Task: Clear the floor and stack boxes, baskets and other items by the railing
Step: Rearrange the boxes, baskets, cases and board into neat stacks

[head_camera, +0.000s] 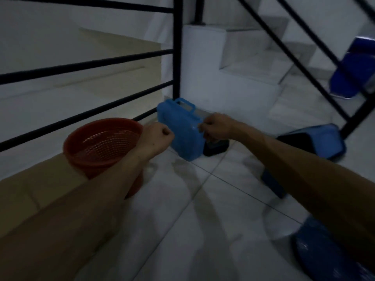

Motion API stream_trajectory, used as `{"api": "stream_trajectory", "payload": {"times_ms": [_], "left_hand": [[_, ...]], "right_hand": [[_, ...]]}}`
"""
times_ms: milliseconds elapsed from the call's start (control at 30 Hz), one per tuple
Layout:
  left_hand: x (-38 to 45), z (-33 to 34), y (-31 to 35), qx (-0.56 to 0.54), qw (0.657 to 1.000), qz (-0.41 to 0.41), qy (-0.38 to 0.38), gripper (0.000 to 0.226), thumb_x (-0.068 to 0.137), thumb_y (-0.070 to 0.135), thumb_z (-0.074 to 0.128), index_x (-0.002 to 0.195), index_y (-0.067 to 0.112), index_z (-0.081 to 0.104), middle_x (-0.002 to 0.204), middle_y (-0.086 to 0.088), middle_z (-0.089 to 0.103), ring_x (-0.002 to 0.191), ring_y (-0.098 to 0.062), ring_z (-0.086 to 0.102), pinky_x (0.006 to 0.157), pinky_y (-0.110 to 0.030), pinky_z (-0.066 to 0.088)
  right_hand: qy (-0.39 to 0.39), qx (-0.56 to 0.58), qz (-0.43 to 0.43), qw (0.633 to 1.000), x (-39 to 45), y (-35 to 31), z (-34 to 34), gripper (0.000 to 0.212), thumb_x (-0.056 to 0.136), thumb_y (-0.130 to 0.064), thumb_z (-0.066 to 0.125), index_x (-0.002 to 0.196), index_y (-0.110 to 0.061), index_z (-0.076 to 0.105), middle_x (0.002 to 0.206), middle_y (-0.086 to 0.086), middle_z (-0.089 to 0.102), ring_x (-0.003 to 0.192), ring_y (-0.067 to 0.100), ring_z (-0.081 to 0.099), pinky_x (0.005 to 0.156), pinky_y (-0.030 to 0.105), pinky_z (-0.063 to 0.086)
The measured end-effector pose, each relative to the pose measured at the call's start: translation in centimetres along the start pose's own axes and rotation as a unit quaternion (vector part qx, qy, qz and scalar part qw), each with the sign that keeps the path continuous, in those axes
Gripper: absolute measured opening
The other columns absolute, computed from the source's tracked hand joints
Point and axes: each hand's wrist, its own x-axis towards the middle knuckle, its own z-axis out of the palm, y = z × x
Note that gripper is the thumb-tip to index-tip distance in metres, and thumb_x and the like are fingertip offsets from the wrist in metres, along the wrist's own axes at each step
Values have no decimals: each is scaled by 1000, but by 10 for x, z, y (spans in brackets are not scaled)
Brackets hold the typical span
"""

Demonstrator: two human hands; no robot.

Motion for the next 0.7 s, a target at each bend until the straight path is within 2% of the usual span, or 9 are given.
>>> {"api": "stream_trajectory", "payload": {"times_ms": [100, 167, 200, 333, 433, 500, 567, 633, 700], "left_hand": [[7, 37, 43, -132, 988, -26, -74, 22, 89, 17, 63, 86, -1, 74, 90, -14, 75, 88, -27, 70, 80, -39, 60], [2, 58, 75, -193, 972, -20, -131, 21, 95, 17, 63, 93, -2, 74, 94, -14, 75, 81, -19, 70, 63, -23, 57], [-3, 67, 92, -215, 963, -17, -159, 22, 97, 18, 62, 98, -1, 73, 96, -14, 75, 79, -16, 69, 60, -19, 53], [-22, 108, 150, -310, 915, -45, -255, 22, 98, 22, 60, 108, 6, 71, 101, -12, 76, 88, -19, 74, 84, -34, 56], [-34, 142, 191, -367, 862, -88, -340, 22, 97, 28, 62, 103, 8, 68, 103, -11, 74, 95, -22, 73, 88, -37, 58], [-48, 163, 220, -351, 852, -84, -379, 24, 95, 34, 64, 100, 11, 65, 103, -10, 71, 92, -22, 71, 81, -36, 58], [-66, 187, 247, -294, 860, -69, -412, 32, 93, 38, 68, 108, 11, 59, 107, -12, 67, 93, -24, 69, 76, -36, 58], [-88, 206, 265, -222, 855, -52, -465, 36, 92, 37, 71, 110, 13, 52, 112, -16, 62, 93, -27, 67, 75, -38, 57], [-106, 221, 272, -162, 840, -52, -516, 36, 93, 30, 70, 114, 15, 45, 119, -21, 61, 97, -34, 69, 76, -44, 60]], "right_hand": [[51, -27, 22, 998, -29, 39, -33, 35, 101, -34, 52, 98, -5, 72, 93, 9, 74, 84, 22, 71, 79, 38, 60], [76, 2, 44, 996, -52, 68, -52, 33, 101, -31, 54, 98, -5, 73, 91, 10, 75, 80, 19, 73, 73, 32, 62], [86, 5, 58, 995, -66, 79, -62, 32, 101, -31, 54, 97, -5, 73, 90, 9, 76, 78, 18, 74, 69, 28, 61], [181, -48, 97, 978, -120, 128, -92, 28, 99, -30, 58, 93, -9, 76, 83, 5, 76, 77, 17, 72, 79, 34, 60], [242, -89, 153, 954, -160, 166, -104, 25, 94, -22, 57, 86, -5, 74, 84, 12, 74, 83, 27, 70, 80, 40, 58], [249, -114, 205, 940, -185, 191, -109, 25, 91, -19, 56, 88, 0, 71, 89, 19, 72, 86, 33, 67, 75, 38, 55], [225, -150, 266, 925, -210, 220, -112, 27, 93, -26, 57, 97, -2, 68, 100, 19, 70, 88, 33, 64, 70, 33, 48], [163, -171, 328, 914, -233, 250, -111, 30, 94, -33, 61, 105, -5, 62, 108, 18, 68, 84, 29, 61, 69, 31, 46], [92, -158, 397, 899, -253, 276, -104, 39, 94, -37, 65, 114, -5, 57, 105, 13, 64, 80, 23, 58, 69, 33, 45]]}}
